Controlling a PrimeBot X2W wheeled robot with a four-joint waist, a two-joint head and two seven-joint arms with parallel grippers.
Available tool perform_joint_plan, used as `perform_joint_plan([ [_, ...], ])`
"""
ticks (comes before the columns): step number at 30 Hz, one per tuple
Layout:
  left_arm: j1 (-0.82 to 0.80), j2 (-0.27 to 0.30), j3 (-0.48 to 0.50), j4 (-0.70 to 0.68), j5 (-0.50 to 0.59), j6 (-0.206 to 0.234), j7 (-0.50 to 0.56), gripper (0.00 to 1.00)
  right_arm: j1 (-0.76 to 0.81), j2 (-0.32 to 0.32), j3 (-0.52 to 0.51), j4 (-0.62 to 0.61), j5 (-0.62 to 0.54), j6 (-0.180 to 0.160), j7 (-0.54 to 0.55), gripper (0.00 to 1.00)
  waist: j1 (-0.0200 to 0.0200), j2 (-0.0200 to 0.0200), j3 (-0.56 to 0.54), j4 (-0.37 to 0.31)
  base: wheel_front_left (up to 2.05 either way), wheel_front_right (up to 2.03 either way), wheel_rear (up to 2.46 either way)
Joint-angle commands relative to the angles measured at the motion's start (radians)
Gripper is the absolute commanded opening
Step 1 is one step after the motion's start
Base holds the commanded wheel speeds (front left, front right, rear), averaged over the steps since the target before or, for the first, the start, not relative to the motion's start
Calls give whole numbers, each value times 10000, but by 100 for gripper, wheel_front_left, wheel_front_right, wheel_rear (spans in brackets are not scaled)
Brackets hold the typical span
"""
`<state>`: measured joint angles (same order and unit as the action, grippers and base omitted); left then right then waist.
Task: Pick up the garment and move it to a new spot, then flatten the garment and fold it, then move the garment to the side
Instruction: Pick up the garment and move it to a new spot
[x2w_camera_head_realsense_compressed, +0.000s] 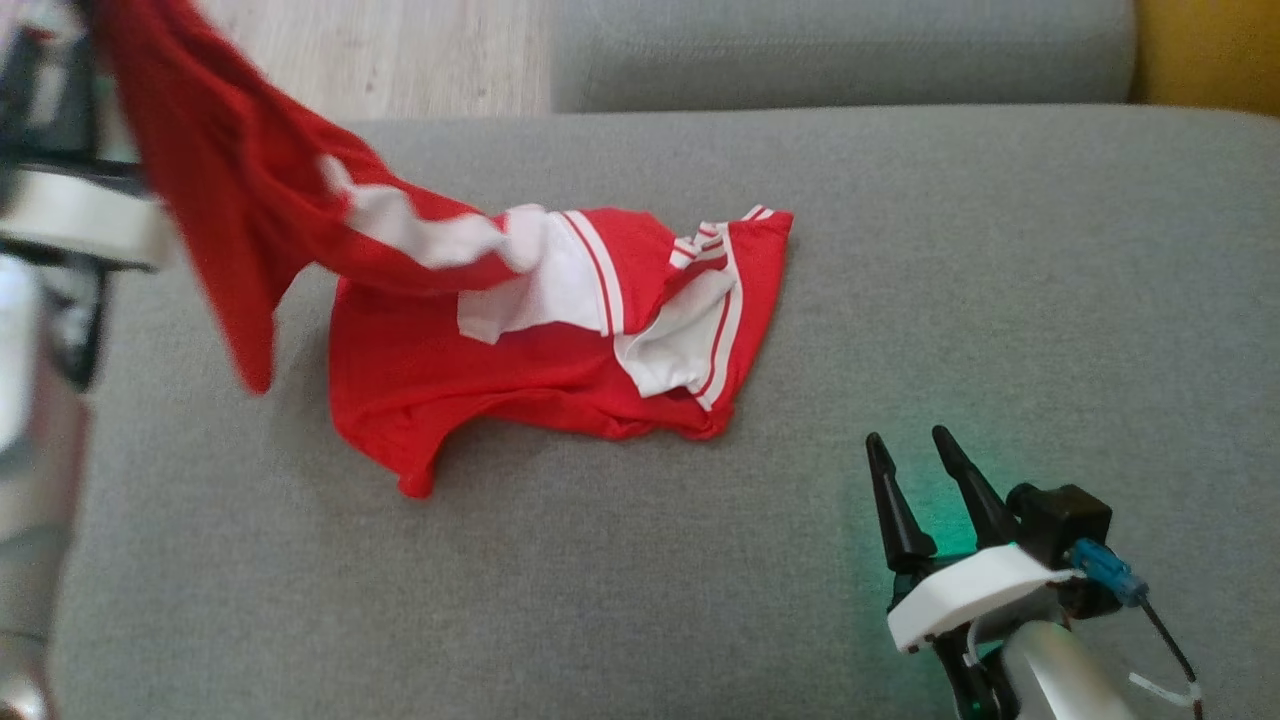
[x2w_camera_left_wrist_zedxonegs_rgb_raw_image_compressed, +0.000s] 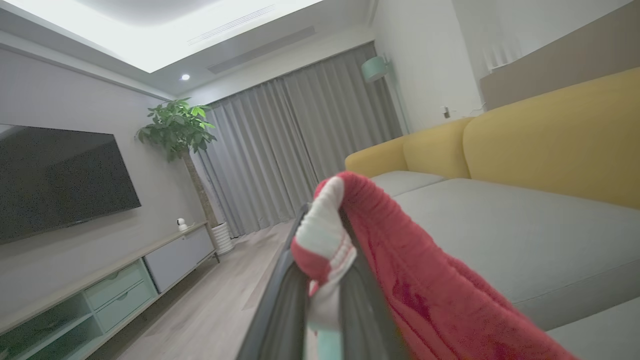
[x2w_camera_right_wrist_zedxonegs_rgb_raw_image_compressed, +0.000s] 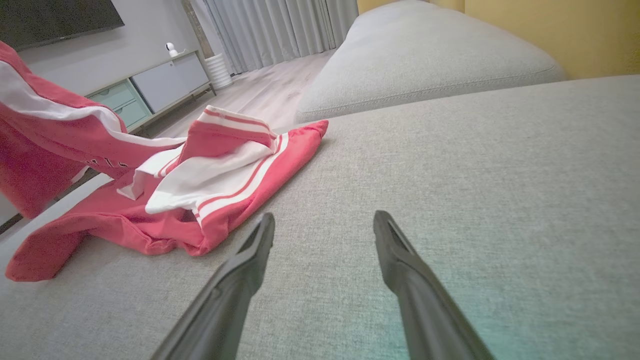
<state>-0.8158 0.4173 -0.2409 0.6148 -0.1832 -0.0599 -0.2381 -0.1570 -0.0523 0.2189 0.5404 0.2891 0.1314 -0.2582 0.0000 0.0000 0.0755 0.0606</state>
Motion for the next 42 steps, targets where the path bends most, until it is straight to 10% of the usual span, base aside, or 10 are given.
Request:
perform_joint_plan([
  [1,-537,686,523,-223,-90,111,6,0,-339,19,187,-324,-91,-7,-36,100,0,0,163,62,0,0,0],
  [12,-557,1935,1747,-118,-482,948,-101,0,-607,-21,41,-341,-540,-7,-36,100,0,0,1019,250,0,0,0],
  [24,-374,2626,2902,-465,-381,2816,-203,0,-851,-124,56,-440,-574,-7,-36,100,0,0,1588,442,0,0,0],
  [39,1299,1459,2917,1744,-1626,2313,750,0,-1346,-223,320,-676,-533,-7,-36,100,0,0,2335,229,0,0,0],
  [41,1513,1316,3063,2182,-1869,2256,696,100,-1375,-262,313,-692,-512,-7,-36,100,0,0,2377,189,0,0,0],
  [42,1576,1264,3115,2348,-1969,2200,650,100,-1385,-286,304,-695,-502,-7,-36,100,0,0,2386,175,0,0,0],
])
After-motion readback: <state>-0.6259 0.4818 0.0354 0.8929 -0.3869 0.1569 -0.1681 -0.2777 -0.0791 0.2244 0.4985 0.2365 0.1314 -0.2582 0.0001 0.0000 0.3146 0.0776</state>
